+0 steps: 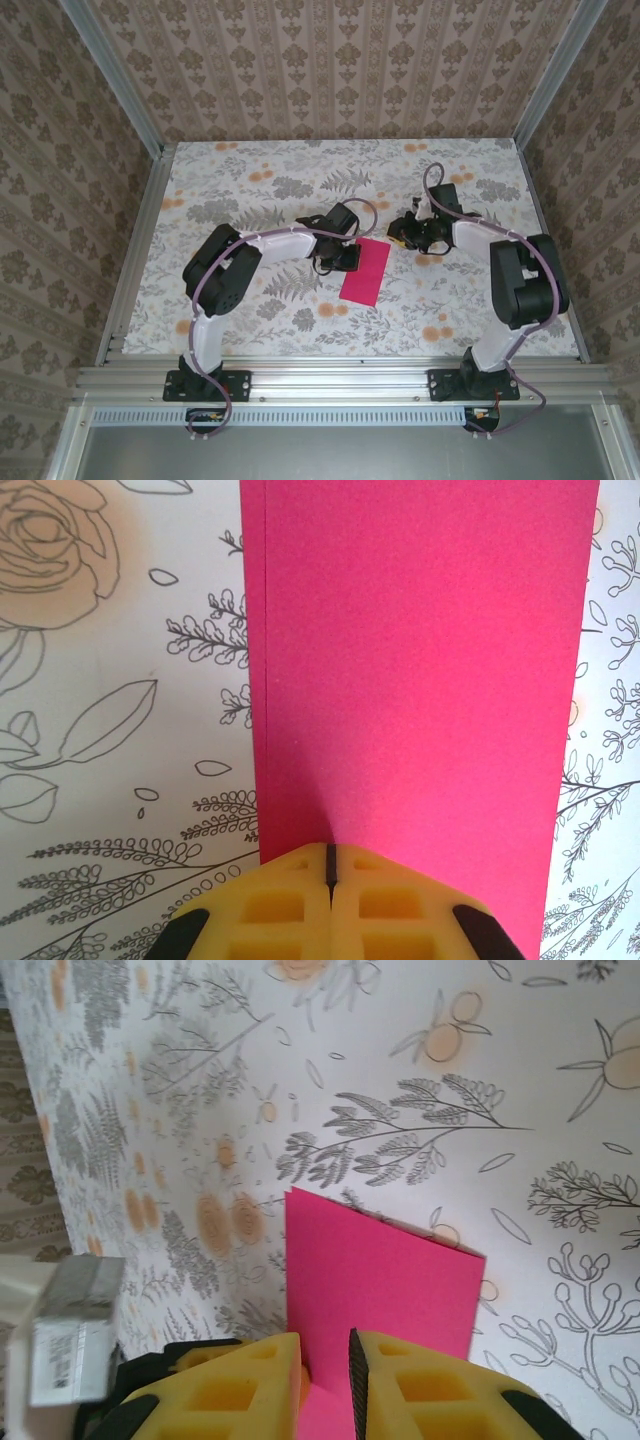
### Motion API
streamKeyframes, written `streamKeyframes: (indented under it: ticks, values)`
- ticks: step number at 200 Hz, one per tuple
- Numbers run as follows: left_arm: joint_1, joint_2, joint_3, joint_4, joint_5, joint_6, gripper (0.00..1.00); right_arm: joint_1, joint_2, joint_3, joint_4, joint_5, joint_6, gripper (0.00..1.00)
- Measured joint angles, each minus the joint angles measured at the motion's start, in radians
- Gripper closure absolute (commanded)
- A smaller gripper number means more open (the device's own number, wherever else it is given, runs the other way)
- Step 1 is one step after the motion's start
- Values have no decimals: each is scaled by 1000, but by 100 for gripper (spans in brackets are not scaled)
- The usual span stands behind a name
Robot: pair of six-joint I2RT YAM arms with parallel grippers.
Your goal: Fold a paper plane with a square sheet of paper (pick it up from the middle)
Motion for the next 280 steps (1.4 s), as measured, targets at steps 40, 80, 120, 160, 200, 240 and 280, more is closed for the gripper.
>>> streamKeyframes:
  ticks: [40, 80, 120, 160, 200, 240, 280]
  values:
    - [-1, -1, 0, -1, -3, 0, 100, 30, -42, -84, -2, -3, 4, 77]
    - [-7, -2, 6, -25, -4, 0, 100, 117, -155, -201, -1, -3, 21, 78]
    - [-8, -4, 5, -30, -4, 0, 100, 175, -198, -270, 2, -7, 43, 77]
    - [-8, -5, 3, -29, -3, 0, 100, 195, -171, -315, 40, -53, 61, 77]
    - [-8, -5, 3, -29, -3, 0, 100, 197, -117, -328, 33, -36, 53, 77]
    - [-8, -5, 3, -29, -3, 0, 100, 197, -163, -328, -5, -20, 37, 77]
    - [-8, -5, 3, -29, -3, 0, 100, 203, -279, -352, 5, -26, 60, 77]
